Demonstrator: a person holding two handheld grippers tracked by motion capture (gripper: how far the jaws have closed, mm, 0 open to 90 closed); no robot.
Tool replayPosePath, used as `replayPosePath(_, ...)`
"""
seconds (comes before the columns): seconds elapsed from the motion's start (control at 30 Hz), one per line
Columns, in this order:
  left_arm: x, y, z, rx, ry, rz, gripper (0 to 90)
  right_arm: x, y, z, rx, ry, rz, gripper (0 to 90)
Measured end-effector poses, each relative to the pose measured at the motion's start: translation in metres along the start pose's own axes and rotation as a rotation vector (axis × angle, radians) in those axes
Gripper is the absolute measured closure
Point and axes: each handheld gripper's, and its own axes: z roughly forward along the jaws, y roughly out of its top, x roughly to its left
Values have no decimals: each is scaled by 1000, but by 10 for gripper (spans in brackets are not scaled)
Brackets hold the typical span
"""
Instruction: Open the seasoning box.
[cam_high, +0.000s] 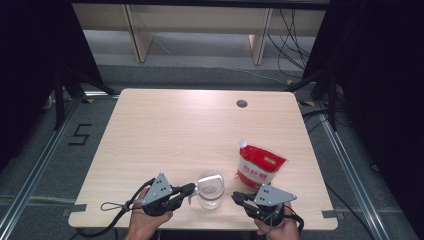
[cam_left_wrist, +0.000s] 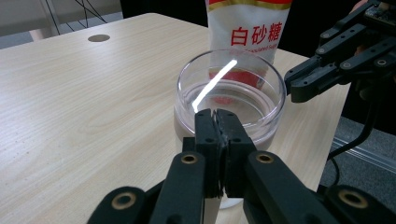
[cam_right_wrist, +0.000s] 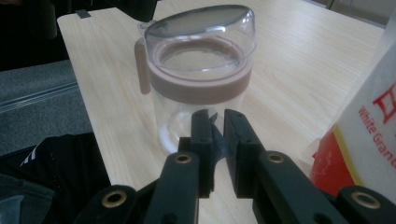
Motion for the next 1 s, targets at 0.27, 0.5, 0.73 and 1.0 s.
replayPosePath(0.27, -1, -1, 0, -7, 2, 9, 872, -4, 8, 8, -5, -5, -18, 862)
replayPosePath(0.5, -1, -2, -1, -4, 8, 18, 872, -9, 11, 13, -18, 2, 7, 873)
replayPosePath(0.73, -2, -2, -1, -5, 12, 25, 873, -8, 13, 18, -12, 19, 15, 879)
replayPosePath(1.0, -2, -3, -2, -1, 12, 19, 873, -5, 19, 22, -23, 22, -14, 880)
